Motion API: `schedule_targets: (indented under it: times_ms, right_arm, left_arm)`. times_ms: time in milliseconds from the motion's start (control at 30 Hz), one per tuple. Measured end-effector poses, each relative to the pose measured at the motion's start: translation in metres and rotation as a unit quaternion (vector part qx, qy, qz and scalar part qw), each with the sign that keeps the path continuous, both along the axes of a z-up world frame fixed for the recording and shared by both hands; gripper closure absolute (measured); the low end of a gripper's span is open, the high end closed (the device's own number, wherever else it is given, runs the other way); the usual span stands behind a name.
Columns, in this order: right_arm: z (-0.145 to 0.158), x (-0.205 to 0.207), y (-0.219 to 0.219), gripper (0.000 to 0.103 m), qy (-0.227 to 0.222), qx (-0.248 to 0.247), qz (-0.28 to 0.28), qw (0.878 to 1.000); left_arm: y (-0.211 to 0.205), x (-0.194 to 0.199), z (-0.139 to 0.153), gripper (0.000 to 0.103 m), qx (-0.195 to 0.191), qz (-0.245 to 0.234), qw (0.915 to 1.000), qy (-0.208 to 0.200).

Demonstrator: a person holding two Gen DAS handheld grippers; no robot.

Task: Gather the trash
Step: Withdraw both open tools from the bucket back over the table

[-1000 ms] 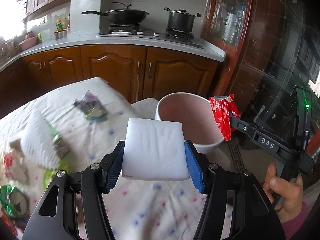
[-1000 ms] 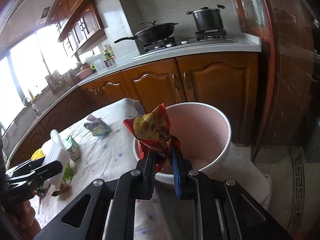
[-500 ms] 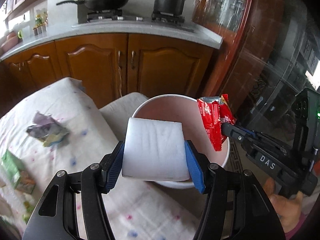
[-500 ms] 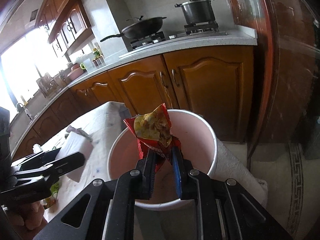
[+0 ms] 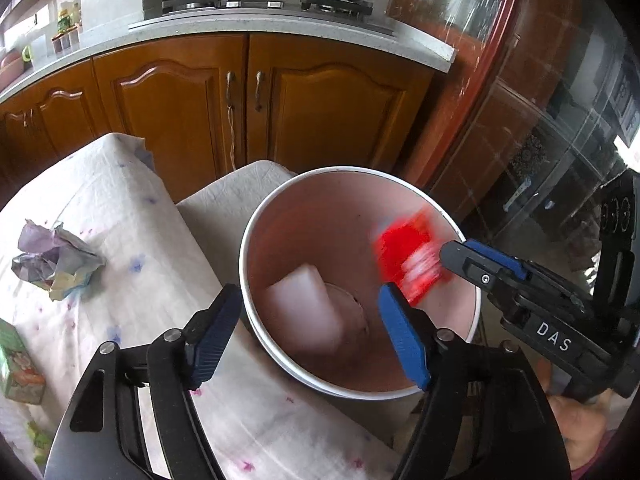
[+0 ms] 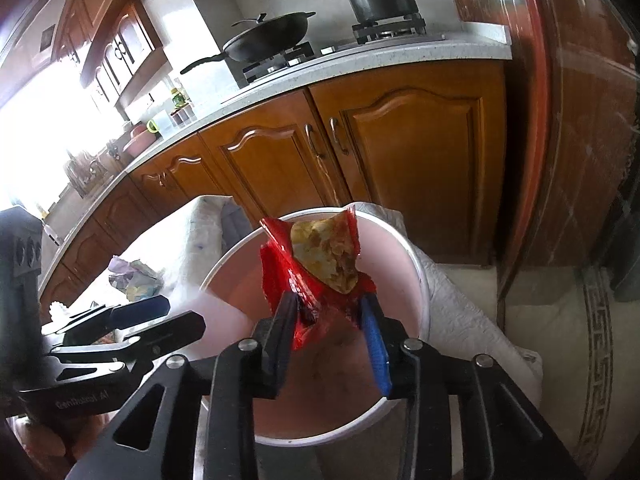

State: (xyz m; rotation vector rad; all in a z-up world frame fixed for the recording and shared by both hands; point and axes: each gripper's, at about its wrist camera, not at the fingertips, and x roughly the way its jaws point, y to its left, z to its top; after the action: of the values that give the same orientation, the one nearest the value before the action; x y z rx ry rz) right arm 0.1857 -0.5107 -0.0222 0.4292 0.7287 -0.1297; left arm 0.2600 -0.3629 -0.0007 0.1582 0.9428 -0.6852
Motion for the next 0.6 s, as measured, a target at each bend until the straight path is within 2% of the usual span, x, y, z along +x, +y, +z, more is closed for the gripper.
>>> schedule_targets:
  times_ms: [367,467,600]
  right_arm:
    - [0.009,-0.005,0.001,0.056,-0.013,0.004,-0.005,1.000]
    - [0.013,-0.008,0.007,0.047,-0.021,0.002,-0.001,1.000]
    - [0.019,-0.014,0.015,0.025,-0.039,0.003,0.001,0.999]
  left_arm:
    - [0.033,-0.003,0.013,0.028,-0.026,0.036,0.9990,-0.004]
    - [0.052,-0.009,0.019,0.028,-0.035,0.056,0.9977,-0.011]
    - [0.078,-0.019,0.022,0.027,-0.048,0.085,0.9950,-0.021]
